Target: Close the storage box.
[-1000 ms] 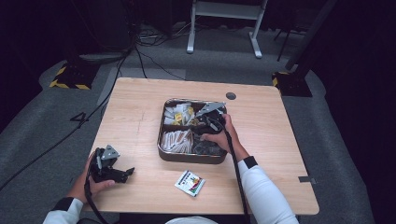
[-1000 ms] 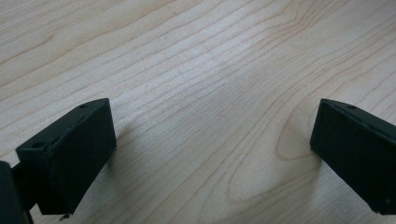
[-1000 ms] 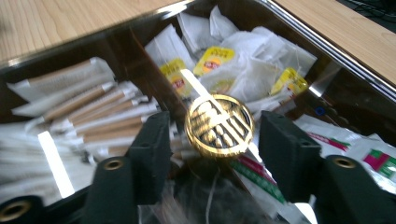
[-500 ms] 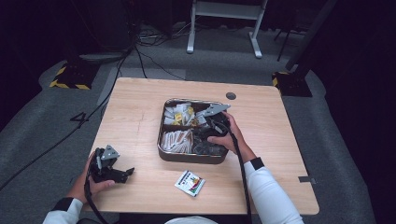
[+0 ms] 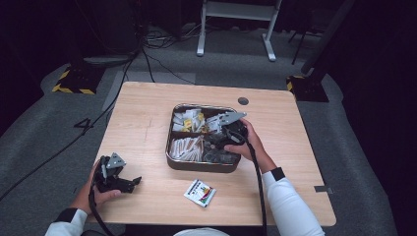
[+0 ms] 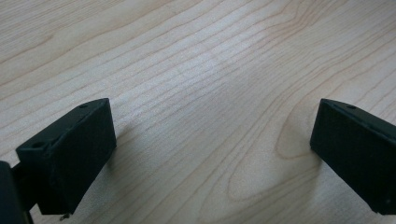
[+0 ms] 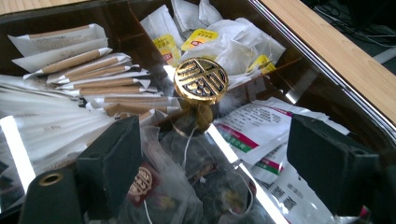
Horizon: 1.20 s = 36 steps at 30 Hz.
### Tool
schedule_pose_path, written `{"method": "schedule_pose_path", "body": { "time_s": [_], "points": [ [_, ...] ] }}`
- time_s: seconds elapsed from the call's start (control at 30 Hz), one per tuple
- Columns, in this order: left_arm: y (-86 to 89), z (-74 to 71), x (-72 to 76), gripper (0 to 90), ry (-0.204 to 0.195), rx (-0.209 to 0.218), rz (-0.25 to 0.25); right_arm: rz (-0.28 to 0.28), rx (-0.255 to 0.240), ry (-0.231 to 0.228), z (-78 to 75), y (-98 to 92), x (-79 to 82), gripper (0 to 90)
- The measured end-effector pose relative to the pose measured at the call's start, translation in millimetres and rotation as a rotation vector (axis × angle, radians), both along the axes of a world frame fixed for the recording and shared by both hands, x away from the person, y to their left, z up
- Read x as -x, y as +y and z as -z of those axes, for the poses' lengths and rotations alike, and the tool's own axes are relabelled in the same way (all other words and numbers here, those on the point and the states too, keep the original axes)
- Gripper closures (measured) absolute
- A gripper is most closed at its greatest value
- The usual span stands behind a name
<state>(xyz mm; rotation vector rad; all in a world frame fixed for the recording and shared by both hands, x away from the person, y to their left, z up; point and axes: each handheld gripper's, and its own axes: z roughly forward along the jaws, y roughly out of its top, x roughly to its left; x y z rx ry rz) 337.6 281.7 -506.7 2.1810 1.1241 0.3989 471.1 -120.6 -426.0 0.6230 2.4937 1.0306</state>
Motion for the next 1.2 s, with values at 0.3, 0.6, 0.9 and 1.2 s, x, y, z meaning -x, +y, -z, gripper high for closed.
{"method": "schedule_pose_path", "body": {
  "time_s": [0.3,0.6,0.9,1.2],
  "points": [
    [0.0,0.0,0.0,0.5,0.0,0.0,0.0,0.015,-0.004,-0.007,-6.2,-12.0,5.0,19.2],
    [-0.1,0.0,0.0,0.5,0.0,0.001,-0.001,0.025,-0.028,-0.02,-13.6,-29.0,12.7,19.5],
    [0.0,0.0,0.0,0.5,0.0,0.0,0.0,0.04,-0.045,-0.026,-18.3,-42.3,20.0,19.7],
    [0.0,0.0,0.0,0.5,0.0,0.0,0.0,0.052,-0.049,-0.026,-18.9,-56.6,25.4,19.7]
  ]
}}
